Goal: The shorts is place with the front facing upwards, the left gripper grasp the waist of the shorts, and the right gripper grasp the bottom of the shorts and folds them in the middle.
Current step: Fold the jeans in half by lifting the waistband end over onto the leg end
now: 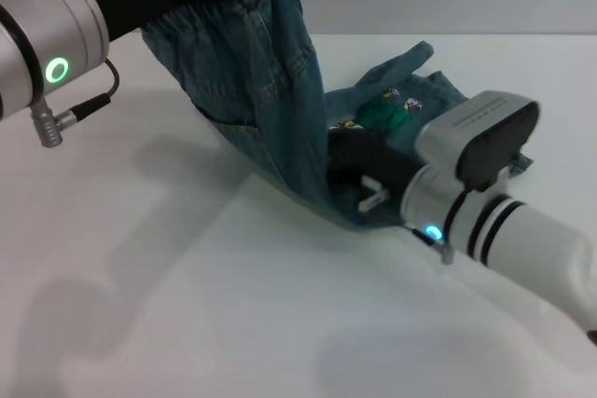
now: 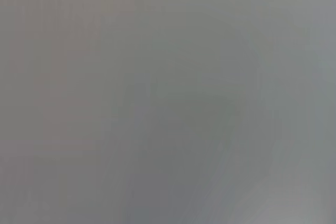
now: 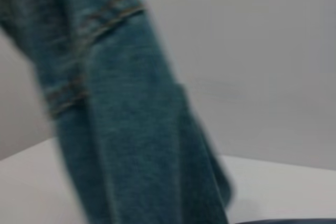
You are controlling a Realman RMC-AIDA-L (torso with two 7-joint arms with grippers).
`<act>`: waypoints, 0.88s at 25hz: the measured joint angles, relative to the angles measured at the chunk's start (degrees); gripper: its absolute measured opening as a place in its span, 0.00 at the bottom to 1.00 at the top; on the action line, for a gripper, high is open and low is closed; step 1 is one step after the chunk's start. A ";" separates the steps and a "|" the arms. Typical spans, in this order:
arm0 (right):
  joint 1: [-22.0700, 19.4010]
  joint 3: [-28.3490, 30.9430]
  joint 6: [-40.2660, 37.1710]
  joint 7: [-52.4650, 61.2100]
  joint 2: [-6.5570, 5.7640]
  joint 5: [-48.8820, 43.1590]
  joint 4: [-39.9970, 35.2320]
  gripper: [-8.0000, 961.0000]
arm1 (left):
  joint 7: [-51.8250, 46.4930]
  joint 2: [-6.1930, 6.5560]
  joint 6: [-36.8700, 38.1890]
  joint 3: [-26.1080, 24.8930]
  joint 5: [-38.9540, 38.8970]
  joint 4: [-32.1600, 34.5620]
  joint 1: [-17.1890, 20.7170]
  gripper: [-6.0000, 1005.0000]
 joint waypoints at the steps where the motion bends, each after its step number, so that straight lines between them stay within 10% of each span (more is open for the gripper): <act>1: 0.18 -1.18 0.01 0.56 0.02 0.00 0.52 0.01 | 0.15 -0.01 0.03 0.07 -0.07 0.00 -0.02 0.08; 14: 1.63 -9.43 0.02 1.49 0.20 -0.01 7.11 0.01 | 0.92 -0.05 0.27 0.34 -1.12 0.72 -0.02 0.10; 22: -2.09 -0.08 -1.49 1.07 -0.56 0.04 0.95 0.01 | 1.60 0.02 0.28 1.26 -1.25 0.73 0.44 0.11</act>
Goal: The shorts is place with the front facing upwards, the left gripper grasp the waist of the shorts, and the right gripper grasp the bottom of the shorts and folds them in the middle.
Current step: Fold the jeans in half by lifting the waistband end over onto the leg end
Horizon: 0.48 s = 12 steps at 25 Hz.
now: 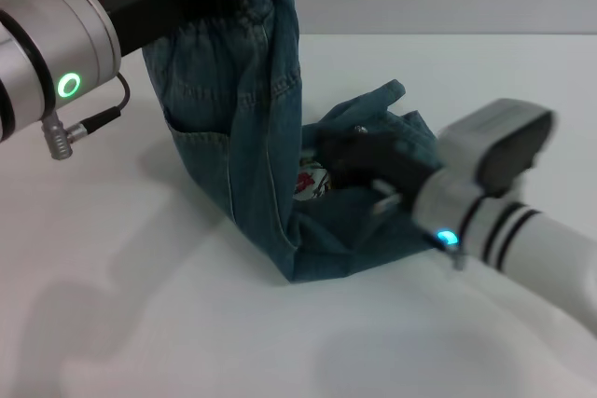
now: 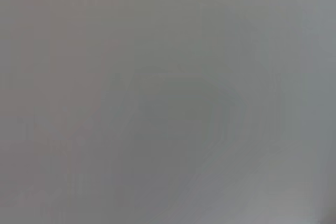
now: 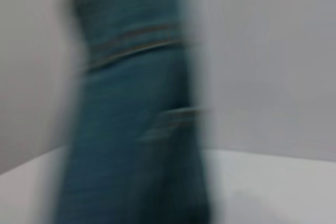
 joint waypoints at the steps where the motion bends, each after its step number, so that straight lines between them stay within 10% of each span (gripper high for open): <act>1: -0.80 1.73 -0.62 -0.10 -0.15 -0.09 -0.69 0.01 | 0.08 0.00 -0.03 0.06 -0.01 -0.06 0.02 0.11; 12: -4.07 18.43 -4.54 -0.90 -1.04 -0.37 -10.59 0.01 | 0.45 0.00 -0.09 3.27 -0.05 -0.15 -0.59 0.12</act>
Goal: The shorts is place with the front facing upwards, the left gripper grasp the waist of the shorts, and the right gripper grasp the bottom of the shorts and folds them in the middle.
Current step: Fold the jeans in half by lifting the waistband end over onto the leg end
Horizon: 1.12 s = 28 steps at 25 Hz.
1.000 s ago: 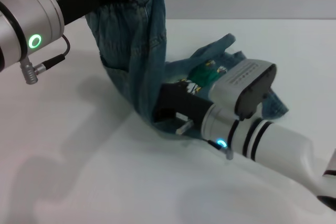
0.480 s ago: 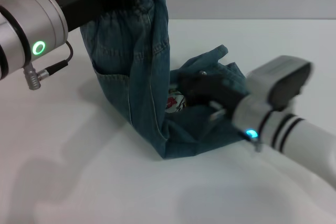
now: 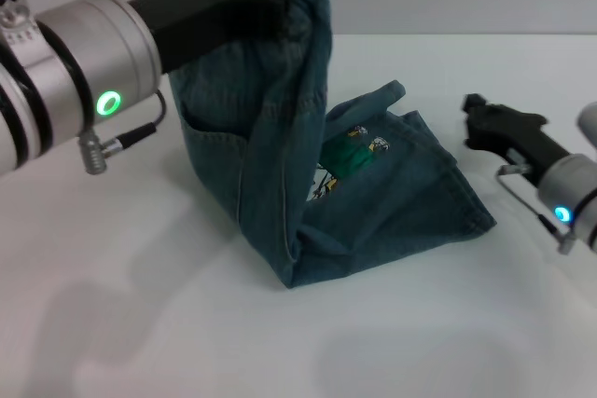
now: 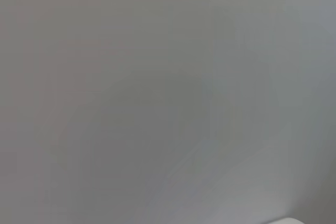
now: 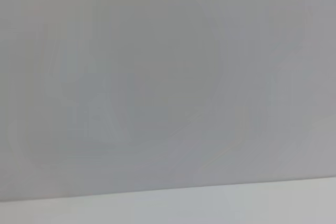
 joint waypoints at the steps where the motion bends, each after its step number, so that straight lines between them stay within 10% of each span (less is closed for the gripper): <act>1: -0.24 1.30 0.00 -0.05 -0.14 -0.01 -0.51 0.01 | 0.22 -0.02 0.04 0.88 -0.01 0.02 -0.19 0.12; 18: -16.43 15.45 -17.83 -11.85 0.72 0.17 2.29 0.01 | 0.37 -0.20 6.42 10.16 -1.30 12.04 -7.79 0.14; 28: -19.05 17.28 -21.12 -12.46 0.75 0.26 2.43 0.01 | 0.37 -0.21 8.59 12.13 -2.22 15.90 -9.69 0.16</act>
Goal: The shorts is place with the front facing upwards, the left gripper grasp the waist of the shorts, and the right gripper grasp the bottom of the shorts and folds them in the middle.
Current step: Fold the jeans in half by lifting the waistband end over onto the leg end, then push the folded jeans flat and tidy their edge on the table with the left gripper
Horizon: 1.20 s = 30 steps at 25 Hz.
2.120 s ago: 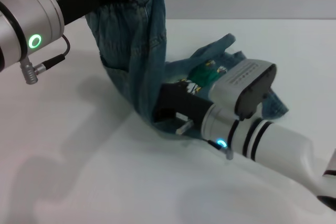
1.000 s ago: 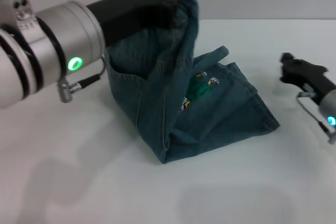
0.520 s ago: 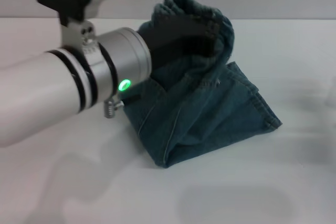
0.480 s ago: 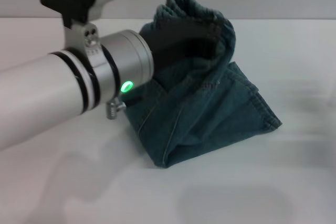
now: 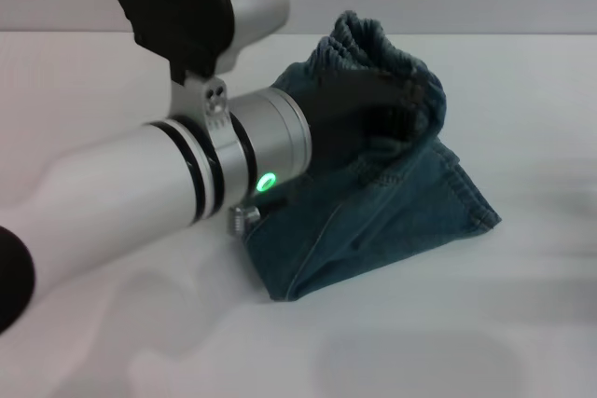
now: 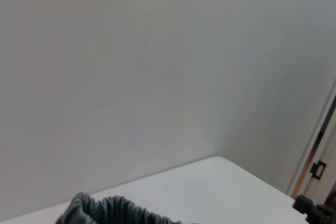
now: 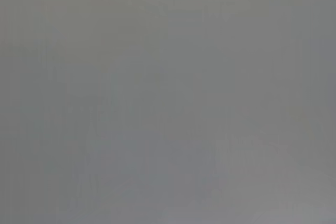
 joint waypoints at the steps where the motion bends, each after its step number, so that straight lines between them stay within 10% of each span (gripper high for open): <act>1: 0.00 0.01 -0.04 0.00 0.01 -0.07 0.00 0.01 | 0.00 -0.04 1.49 1.37 -0.42 1.48 -0.55 0.16; 15: 0.33 -1.16 -0.74 0.25 0.09 -0.34 0.11 0.01 | 3.26 -0.27 12.36 11.45 -2.17 12.43 -6.67 0.18; 22: -0.39 -3.24 -2.48 -0.08 0.15 -0.34 0.92 0.01 | 3.45 -0.16 13.09 11.41 -2.09 13.12 -6.20 0.37; 28: -0.77 -3.54 -4.00 -0.35 0.17 -0.34 0.63 0.01 | 4.84 0.25 14.60 11.50 -1.76 13.09 0.18 0.59; 30: -0.86 -3.65 -4.04 -0.37 0.18 -0.34 0.49 0.01 | 9.49 0.35 19.94 11.94 -1.84 11.60 8.06 0.65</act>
